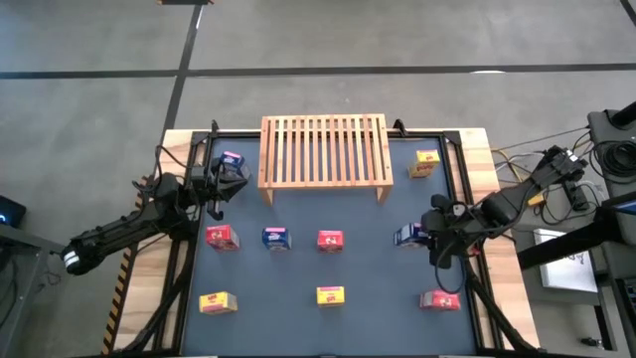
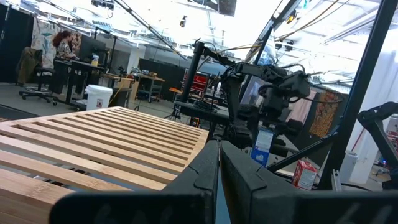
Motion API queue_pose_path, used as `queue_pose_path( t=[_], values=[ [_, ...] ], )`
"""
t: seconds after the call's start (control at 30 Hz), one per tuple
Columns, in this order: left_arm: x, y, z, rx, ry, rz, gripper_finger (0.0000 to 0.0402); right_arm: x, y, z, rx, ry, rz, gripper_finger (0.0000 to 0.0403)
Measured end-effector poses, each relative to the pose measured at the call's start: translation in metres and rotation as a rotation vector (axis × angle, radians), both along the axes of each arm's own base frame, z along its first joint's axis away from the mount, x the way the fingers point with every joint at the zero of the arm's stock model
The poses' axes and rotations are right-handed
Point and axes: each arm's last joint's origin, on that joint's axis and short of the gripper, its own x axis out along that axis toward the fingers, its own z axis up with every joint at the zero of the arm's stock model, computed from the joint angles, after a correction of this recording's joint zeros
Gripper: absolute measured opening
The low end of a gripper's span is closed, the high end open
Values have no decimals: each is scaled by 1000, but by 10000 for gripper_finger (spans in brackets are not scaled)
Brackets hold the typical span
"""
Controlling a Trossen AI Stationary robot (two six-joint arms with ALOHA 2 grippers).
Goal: Stack cereal on shelf
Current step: Put the bottom right blue cereal box on the shelf
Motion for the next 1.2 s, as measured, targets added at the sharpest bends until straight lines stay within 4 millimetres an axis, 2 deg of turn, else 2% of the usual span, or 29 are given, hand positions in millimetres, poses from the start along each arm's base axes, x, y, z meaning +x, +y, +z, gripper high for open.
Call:
queue_pose_path(
  t=[0.37,0.53,0.97,1.2],
  values=[
    [0,0,0,0,1,0,0,20,0,48,-131,-245,58,180],
    [0,0,0,0,1,-1,0,34,-7,64,-202,-278,41,180],
    [0,0,0,0,1,0,0,70,-32,69,-324,-201,-25,180],
    [0,0,0,0,1,0,0,81,-39,78,-322,-305,26,180]
  ],
)
